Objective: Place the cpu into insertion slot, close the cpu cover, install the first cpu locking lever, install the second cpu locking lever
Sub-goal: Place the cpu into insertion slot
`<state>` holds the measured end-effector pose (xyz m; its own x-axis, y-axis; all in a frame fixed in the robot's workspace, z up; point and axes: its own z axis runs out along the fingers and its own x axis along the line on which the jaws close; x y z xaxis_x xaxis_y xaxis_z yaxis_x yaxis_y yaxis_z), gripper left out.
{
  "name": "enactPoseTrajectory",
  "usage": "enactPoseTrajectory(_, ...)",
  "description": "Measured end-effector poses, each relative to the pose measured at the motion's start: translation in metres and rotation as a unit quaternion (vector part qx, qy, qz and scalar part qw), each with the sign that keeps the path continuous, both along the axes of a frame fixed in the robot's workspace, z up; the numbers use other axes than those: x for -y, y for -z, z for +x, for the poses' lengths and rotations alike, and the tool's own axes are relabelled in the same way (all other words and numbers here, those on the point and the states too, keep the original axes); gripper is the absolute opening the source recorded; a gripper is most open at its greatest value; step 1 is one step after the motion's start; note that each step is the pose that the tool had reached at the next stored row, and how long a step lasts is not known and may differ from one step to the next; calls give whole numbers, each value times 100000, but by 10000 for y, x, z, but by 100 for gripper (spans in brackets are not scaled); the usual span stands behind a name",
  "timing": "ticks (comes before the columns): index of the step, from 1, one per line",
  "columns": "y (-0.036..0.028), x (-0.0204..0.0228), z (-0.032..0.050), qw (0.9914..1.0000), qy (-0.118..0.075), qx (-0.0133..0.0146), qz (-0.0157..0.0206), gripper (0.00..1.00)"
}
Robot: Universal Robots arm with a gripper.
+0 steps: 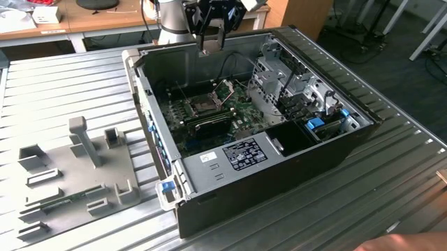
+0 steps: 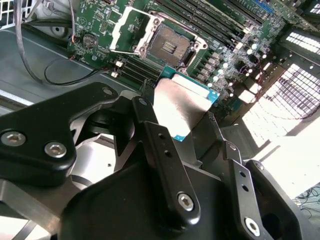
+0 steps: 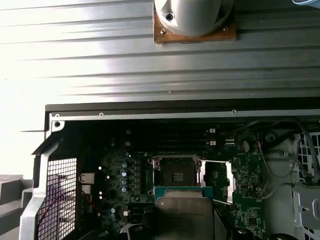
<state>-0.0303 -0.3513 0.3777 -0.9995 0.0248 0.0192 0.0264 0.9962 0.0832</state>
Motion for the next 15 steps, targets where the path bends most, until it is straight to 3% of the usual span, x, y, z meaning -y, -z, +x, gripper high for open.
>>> enactPoseTrajectory(7, 50, 0, 0, 99999, 0, 0, -364, 54)
enactPoseTrajectory(15, 78, 0, -1, 99999, 3, 0, -499, 54)
